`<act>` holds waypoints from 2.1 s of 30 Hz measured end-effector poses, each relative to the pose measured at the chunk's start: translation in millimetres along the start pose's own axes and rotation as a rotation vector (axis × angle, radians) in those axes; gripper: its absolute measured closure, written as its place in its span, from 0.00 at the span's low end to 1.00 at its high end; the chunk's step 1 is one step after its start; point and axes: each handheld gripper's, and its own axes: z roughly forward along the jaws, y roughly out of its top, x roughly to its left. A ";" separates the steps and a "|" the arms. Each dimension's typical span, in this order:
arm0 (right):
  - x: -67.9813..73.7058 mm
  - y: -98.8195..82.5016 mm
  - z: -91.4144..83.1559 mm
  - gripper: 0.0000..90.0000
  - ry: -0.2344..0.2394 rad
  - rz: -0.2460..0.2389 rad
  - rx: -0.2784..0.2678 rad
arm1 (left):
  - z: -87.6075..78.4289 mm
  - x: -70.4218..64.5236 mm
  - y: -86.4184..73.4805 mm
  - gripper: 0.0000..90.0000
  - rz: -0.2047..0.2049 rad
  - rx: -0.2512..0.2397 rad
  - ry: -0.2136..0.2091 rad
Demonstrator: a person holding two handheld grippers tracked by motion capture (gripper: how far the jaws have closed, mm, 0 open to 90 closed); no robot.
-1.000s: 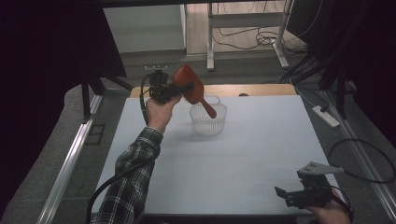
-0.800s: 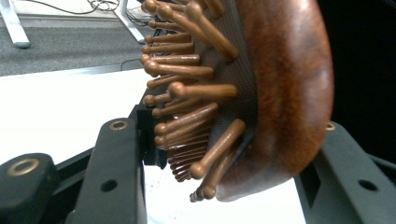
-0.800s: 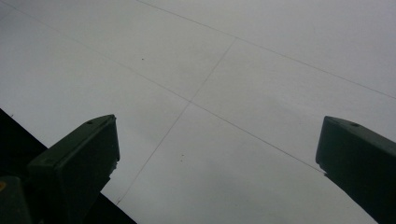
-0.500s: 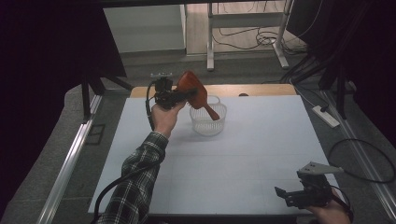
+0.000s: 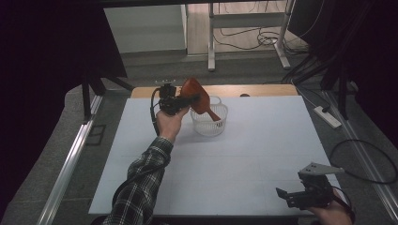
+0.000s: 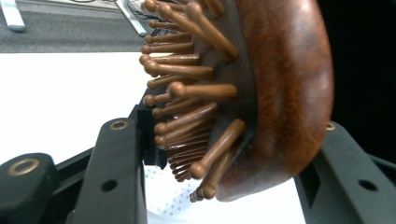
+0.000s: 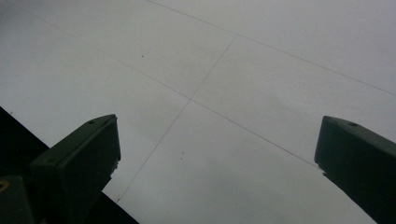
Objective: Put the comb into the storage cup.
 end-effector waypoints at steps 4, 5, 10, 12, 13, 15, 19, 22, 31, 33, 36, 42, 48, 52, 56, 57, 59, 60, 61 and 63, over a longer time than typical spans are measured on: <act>0.0 0.1 0.3 0.01 -0.001 0.001 0.003 | 3.4 1.4 -4.5 0.57 -0.009 0.001 0.005; 0.0 0.1 0.4 0.01 -0.001 0.001 0.003 | 4.0 1.6 -5.3 0.57 -0.011 0.003 0.004; -0.1 0.1 0.6 0.01 -0.002 0.003 0.006 | 7.9 3.2 -10.0 0.57 -0.017 0.012 0.008; -0.1 0.1 0.8 0.01 -0.003 0.003 0.007 | 10.4 4.5 -13.0 0.57 -0.022 0.018 0.014; -0.2 0.2 0.7 0.01 -0.003 0.003 0.008 | 11.1 4.8 -14.0 0.57 -0.028 0.017 0.013; -0.3 0.2 0.8 0.01 -0.002 0.005 0.008 | 11.6 5.1 -14.8 0.57 -0.025 0.018 0.016; -0.4 0.2 1.0 0.01 -0.002 0.005 0.010 | 12.5 6.2 -17.8 0.57 -0.032 0.013 0.021; -0.5 0.4 1.2 0.01 0.000 0.006 0.016 | 12.4 7.0 -19.1 0.57 -0.037 0.009 0.023; -0.5 0.6 1.9 0.01 -0.002 0.005 0.018 | 11.8 9.8 -23.1 0.56 -0.058 -0.004 0.026; -0.5 0.8 2.2 0.01 -0.002 0.007 0.021 | 11.7 11.0 -23.8 0.56 -0.072 -0.003 0.023; -0.6 1.1 2.7 0.01 -0.001 0.006 0.025 | 11.6 12.6 -24.3 0.55 -0.079 0.004 0.025; -0.6 1.3 3.2 0.01 -0.003 0.005 0.028 | 9.7 17.6 -26.1 0.53 -0.102 0.008 0.031; -0.5 1.5 3.5 0.01 -0.002 0.005 0.033 | 8.6 22.5 -26.7 0.51 -0.114 0.012 0.029; -0.6 1.6 3.6 0.01 -0.001 0.005 0.035 | 8.1 26.6 -29.1 0.48 -0.114 0.010 0.034; -0.4 1.4 3.7 0.01 -0.002 0.006 0.032 | 7.9 26.1 -29.1 0.47 -0.105 0.011 0.035; -0.4 1.4 3.7 0.01 -0.002 0.006 0.032 | 8.0 25.7 -28.8 0.47 -0.098 0.013 0.040; -0.3 1.4 3.7 0.01 -0.003 0.007 0.034 | 8.0 25.4 -28.5 0.46 -0.093 0.015 0.042; -0.2 1.4 3.8 0.01 -0.003 0.005 0.034 | 7.9 25.4 -28.5 0.46 -0.088 0.017 0.043; -0.2 1.4 3.8 0.01 -0.003 0.005 0.034 | 7.8 25.5 -28.5 0.46 -0.085 0.017 0.043; -0.2 1.4 3.7 0.01 -0.004 0.006 0.035 | 7.6 25.6 -28.6 0.46 -0.078 0.017 0.046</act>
